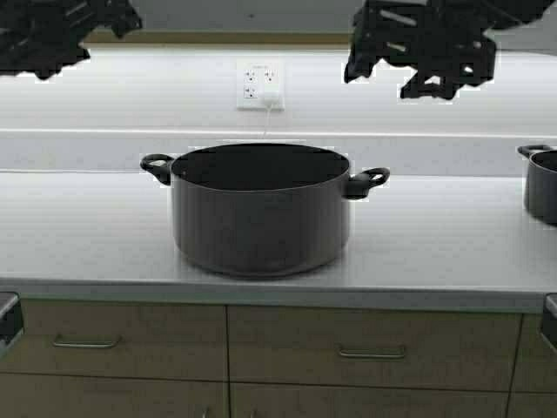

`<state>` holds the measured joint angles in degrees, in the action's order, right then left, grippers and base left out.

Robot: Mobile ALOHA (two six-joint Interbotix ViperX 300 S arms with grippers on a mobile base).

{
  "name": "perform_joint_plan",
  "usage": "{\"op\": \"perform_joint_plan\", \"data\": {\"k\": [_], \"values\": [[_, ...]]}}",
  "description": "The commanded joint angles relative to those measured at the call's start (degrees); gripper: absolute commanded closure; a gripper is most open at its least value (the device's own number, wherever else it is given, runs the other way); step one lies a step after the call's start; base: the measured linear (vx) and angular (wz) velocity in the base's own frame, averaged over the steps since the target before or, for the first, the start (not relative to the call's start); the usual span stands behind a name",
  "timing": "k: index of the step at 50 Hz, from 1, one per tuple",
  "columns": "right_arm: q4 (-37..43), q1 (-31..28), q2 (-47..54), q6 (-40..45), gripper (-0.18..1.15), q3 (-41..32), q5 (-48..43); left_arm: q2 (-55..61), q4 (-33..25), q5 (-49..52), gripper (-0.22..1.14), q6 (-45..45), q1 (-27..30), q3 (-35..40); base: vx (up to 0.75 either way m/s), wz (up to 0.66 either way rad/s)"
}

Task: Open the cabinet, put the pot inside, then close it

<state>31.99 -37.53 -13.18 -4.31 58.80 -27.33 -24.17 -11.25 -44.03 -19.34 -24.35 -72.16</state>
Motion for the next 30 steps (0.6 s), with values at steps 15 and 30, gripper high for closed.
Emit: {"op": "perform_joint_plan", "data": {"k": [15,30], "values": [[-9.58,-2.29,18.37,29.36,-0.06,6.06,-28.48,39.46,4.39,-37.00,-0.11,-21.97,4.39,1.49,0.00,0.01],[-9.84,-2.29,32.26,36.91,-0.06,5.01,-44.56,62.84,13.18,-55.55,-0.11,-39.29,10.46,12.92,0.00,0.00]]}}
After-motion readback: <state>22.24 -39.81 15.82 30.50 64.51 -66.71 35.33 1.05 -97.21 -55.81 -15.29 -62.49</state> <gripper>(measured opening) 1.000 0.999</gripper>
